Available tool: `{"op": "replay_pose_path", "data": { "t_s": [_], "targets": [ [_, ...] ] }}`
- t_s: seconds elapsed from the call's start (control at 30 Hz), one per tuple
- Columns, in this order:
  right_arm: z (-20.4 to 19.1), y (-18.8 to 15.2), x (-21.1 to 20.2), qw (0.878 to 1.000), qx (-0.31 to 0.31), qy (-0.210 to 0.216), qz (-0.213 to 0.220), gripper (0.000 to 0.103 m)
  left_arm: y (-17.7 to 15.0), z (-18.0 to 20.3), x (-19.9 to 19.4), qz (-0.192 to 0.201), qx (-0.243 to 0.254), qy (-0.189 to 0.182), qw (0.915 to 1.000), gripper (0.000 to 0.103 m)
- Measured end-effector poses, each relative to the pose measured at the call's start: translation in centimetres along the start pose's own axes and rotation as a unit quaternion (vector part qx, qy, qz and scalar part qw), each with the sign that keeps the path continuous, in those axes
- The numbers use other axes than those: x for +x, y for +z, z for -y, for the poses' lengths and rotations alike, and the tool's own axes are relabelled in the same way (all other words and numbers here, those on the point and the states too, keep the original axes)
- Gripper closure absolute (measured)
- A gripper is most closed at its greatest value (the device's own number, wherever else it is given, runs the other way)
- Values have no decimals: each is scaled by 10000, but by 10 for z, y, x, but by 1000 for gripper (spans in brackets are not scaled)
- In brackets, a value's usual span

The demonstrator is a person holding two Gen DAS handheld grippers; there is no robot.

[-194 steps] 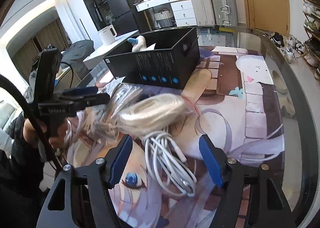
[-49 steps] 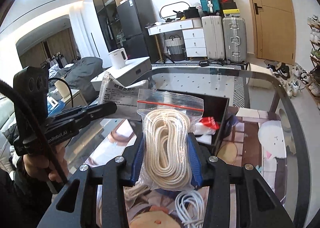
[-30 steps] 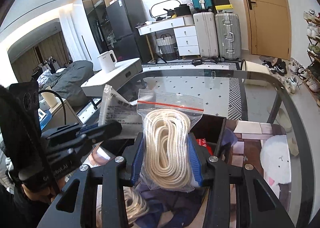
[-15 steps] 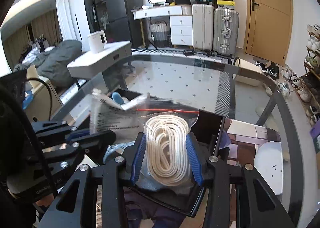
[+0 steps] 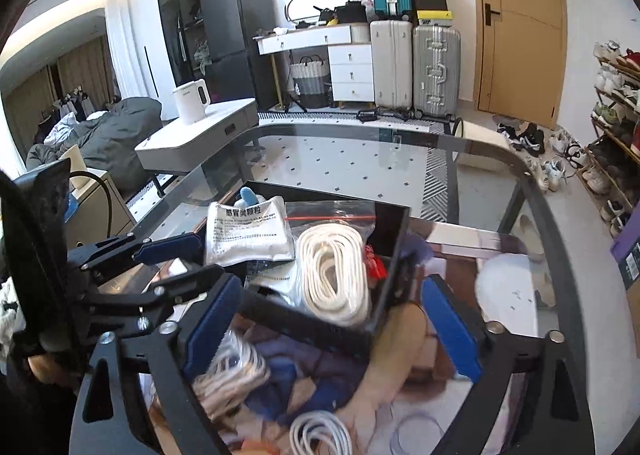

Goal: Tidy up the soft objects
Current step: 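Lower the packet and rope bag into the box and open both grippers, then move both grippers to the bagged white cords and the white cable coil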

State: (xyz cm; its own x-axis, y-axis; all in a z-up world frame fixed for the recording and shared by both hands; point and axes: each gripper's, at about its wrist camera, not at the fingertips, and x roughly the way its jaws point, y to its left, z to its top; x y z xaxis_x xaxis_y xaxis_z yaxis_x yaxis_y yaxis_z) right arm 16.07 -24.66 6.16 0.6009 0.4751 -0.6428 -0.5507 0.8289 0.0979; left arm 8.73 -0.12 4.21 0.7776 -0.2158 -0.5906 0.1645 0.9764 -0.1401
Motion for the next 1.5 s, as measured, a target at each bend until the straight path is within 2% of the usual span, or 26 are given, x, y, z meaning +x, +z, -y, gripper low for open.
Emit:
{"op": "replay_pose_path", "data": {
  "t_s": [0.13,0.17,0.2,0.23,0.27,0.3,0.57,0.9,1.23,1.5],
  "targets": [
    [4,-12,-23,9999,104,78,113,1,-6,4,-13,-25,64,80,9999,47],
    [5,-15,-28,9998,142,101,131,1,-9,4,-15,-69,58,95,9999,38],
    [6,-19,-34,9996,184,119,156,1,-9,6,-16,-70,52,115,9999,23],
    [6,-22,-38,9996,204,110,181,1,-13,5,-20,-11,20,151,9999,16],
    [6,-23,-40,9995,217,103,202,1,-15,5,-24,91,-38,195,9998,4],
    [6,-26,-44,9994,239,105,230,1,-18,3,-29,159,-98,233,9996,0],
    [9,-48,-59,9985,426,234,248,0,-30,-5,-43,139,-155,552,9983,0],
    [10,-78,-52,9988,423,207,-135,0,-42,-3,-46,24,-197,634,9978,0],
    [13,-111,-39,9967,600,276,-480,0,-59,5,-32,-250,-177,507,9982,0],
    [15,-123,-30,9953,629,319,-664,0,-67,14,-20,-413,-121,400,9983,0]
  ]
}}
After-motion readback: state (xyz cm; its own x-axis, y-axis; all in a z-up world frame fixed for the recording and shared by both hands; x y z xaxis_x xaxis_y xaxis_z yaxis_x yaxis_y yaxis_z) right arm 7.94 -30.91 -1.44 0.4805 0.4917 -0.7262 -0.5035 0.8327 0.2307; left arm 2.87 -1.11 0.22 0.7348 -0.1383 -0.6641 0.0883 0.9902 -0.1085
